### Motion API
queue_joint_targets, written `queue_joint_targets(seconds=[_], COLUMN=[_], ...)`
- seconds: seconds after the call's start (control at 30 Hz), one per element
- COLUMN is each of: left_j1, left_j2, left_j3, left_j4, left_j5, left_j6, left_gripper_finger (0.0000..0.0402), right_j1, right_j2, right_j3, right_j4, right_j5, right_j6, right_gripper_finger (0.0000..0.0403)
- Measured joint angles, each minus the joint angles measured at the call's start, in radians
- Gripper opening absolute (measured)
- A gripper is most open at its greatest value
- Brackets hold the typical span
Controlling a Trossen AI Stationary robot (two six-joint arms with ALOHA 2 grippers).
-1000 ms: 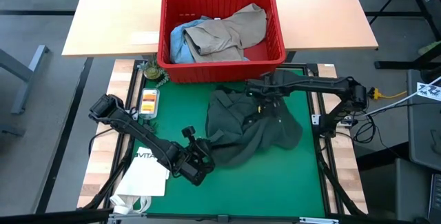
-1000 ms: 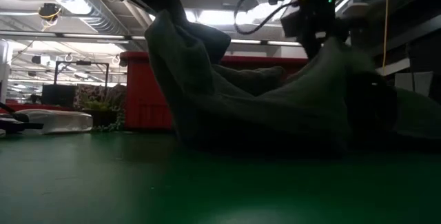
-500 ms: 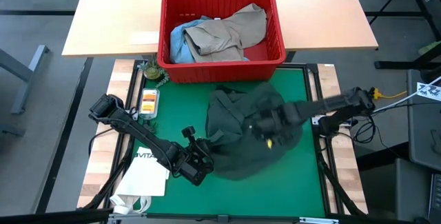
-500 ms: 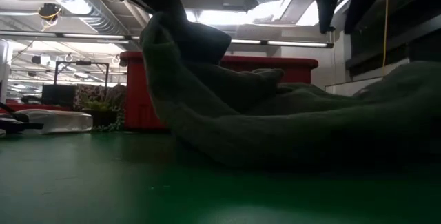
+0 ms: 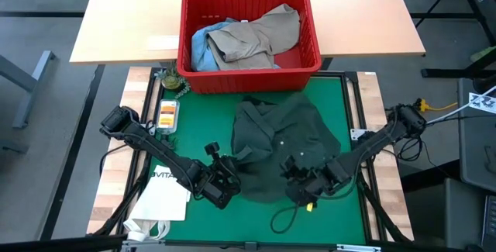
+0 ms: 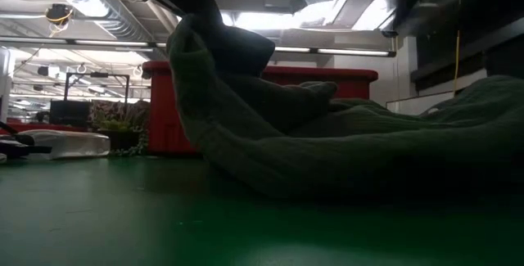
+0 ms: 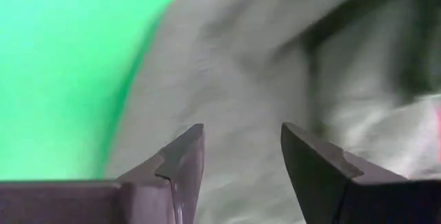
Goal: Fold Laundry from Bin
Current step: Fold the green shirt
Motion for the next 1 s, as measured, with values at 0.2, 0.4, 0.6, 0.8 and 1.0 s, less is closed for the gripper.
queue_joint_targets(seconds=[0.2, 0.4, 0.6, 0.8, 1.0], left_j1=[0.019, 0.039, 0.03, 0.007, -0.016], left_j2=[0.0, 0.0, 0.0, 0.0, 0.0], left_j3=[0.0, 0.0, 0.0, 0.0, 0.0], left_j4=[-0.011, -0.15, -0.287, -0.3, -0.306], left_j5=[0.003, 0.143, 0.262, 0.352, 0.429], left_j6=[-0.05, -0.262, -0.417, -0.426, -0.477], left_gripper_finger=[0.0006, 0.0006, 0.0006, 0.0006, 0.0006], right_j1=[0.046, 0.078, 0.067, 0.041, 0.042], right_j2=[0.0, 0.0, 0.0, 0.006, 0.008], right_j3=[-0.117, -0.221, -0.311, -0.338, -0.338], right_j4=[0.018, 0.155, 0.294, 0.297, 0.293], right_j5=[-0.089, -0.081, 0.019, 0.014, 0.009], right_j6=[0.057, 0.08, 0.083, 0.116, 0.113], right_gripper_finger=[0.0193, 0.0193, 0.0193, 0.0193, 0.0189])
